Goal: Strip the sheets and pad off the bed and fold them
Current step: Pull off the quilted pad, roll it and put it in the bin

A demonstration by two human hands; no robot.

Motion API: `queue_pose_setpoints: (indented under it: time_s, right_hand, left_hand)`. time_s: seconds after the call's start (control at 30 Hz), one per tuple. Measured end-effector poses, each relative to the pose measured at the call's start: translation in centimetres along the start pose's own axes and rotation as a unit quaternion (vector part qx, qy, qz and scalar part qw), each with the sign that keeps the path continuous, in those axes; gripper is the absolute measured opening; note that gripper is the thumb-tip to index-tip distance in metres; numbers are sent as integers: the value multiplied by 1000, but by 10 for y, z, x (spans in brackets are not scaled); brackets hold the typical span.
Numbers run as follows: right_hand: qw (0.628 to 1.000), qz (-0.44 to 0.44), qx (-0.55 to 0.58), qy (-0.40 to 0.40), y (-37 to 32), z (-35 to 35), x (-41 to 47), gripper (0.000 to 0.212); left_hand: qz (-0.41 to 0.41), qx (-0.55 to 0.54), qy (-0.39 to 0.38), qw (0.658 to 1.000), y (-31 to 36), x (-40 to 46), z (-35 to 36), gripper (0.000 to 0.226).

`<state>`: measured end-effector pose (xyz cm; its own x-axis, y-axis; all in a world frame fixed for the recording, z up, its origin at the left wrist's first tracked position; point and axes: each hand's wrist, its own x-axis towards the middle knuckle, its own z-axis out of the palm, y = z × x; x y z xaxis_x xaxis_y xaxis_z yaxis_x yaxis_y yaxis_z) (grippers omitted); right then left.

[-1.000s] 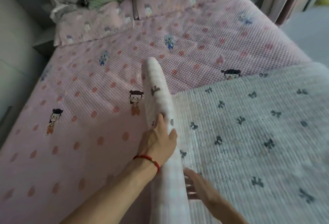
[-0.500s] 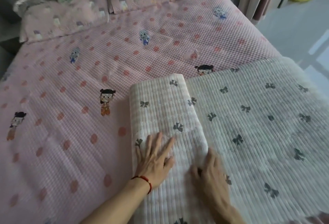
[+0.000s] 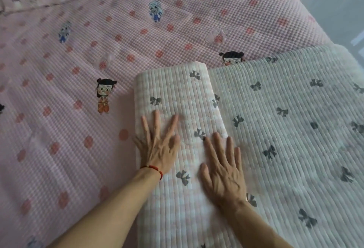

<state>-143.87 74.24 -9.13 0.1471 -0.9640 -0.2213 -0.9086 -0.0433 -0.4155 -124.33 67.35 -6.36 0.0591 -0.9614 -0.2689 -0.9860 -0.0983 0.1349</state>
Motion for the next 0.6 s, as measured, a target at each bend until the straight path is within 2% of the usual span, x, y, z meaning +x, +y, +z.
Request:
queue_pose_setpoints:
  time_s: [0.13,0.2,0.33,0.4,0.5,0.57,0.6]
  right_hand:
    - [1000,14,17,-3,9,6,11,74]
    - [1000,22,12,-10,13,9,13,77]
    - [1000,26,8,4,11,16,17,80]
    - [1000,29,3,5,15,20,16,80]
    - [999,29,4,17,20,27,15,80]
    - [999,23,10,33,20,30,20,79]
    - [999,21,6,39,20,32,23,79]
  left_hand:
    - [25,-5,-70,997,-7,43,-9,53]
    - [40,-33,-65,997,-10,39,-10,59]
    - [47,-246,19,968,-24,19,-22,91]
    - [2,-315,26,949,-32,2,-20,104]
    - [-132,-411,23,902,-42,-27,-9,112]
    - [-202,-484,-4,851,-48,-42,-5,106]
    - [-215,-517,-28,828,-53,-47,-2,96]
